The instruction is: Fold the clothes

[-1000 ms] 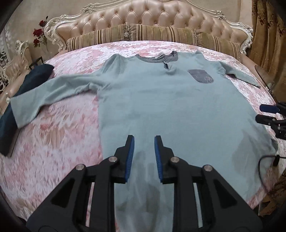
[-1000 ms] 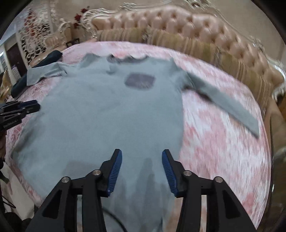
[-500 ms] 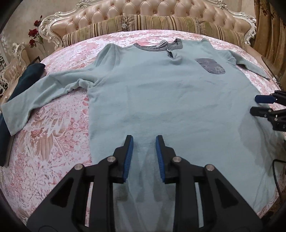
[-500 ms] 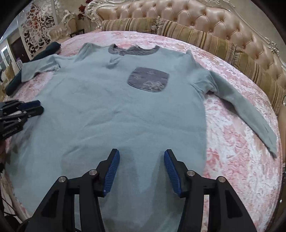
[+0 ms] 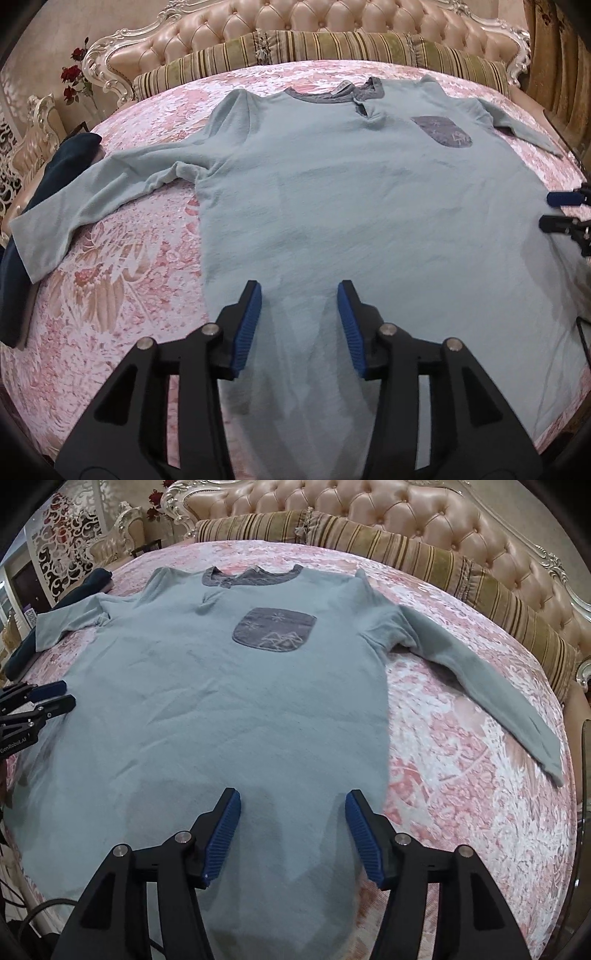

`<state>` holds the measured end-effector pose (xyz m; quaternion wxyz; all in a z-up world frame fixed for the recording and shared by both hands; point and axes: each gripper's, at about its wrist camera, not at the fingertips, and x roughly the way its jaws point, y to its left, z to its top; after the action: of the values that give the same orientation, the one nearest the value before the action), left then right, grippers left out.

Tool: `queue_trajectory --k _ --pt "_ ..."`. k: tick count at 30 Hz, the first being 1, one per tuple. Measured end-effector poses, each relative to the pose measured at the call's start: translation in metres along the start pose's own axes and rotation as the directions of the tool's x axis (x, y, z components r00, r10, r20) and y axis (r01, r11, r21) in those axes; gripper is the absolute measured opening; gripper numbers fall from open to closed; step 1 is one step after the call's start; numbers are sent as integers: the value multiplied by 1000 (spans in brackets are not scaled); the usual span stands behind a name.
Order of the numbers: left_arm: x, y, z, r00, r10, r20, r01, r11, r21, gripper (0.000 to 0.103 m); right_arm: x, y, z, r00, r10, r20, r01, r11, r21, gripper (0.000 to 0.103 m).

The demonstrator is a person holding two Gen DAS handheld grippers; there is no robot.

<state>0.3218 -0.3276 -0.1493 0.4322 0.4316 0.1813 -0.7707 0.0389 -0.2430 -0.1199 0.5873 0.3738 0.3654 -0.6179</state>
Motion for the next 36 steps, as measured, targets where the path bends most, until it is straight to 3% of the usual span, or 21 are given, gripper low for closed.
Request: queue_trajectory --k 3,5,7,9,10,13,17,19,22,26,28,36 --pt "-9 15 7 1000 -31 1 31 999 20 49 -13 -4 9 1000 12 26 -11 1000 -12 60" --pt "-15 27 19 998 -54 12 54 998 30 49 -31 -9 28 994 48 97 -47 999 -18 60" --pt "-24 46 47 994 -62 86 61 998 19 49 -38 -12 54 987 25 156 -19 999 -39 63" --pt "-19 64 78 980 -133 150 134 991 3 49 -31 -16 84 982 28 187 -16 998 -64 70" --pt "-9 74 94 972 -165 166 170 985 -15 46 -23 -18 100 980 38 193 -26 998 -64 70" --pt "32 84 129 983 -127 135 132 991 -34 26 9 -20 144 978 79 194 -70 996 -53 70" --pt "76 83 159 988 -116 102 118 993 -20 17 61 -13 186 978 123 169 -109 990 -87 70" --pt "91 73 165 989 -120 87 120 993 11 17 79 -13 195 980 125 156 -114 990 -80 70" --pt "122 73 169 999 -36 24 36 999 17 18 104 -19 203 984 121 129 -114 992 -62 70" --pt "124 87 167 997 -73 38 73 997 -12 29 122 -32 206 991 48 128 -41 998 -56 70" --pt "123 91 166 995 -85 41 87 996 -27 30 125 -40 204 990 43 138 -38 999 -38 70" --pt "120 98 166 1000 -29 2 29 998 -48 33 122 -52 205 987 41 153 -37 999 -26 69"
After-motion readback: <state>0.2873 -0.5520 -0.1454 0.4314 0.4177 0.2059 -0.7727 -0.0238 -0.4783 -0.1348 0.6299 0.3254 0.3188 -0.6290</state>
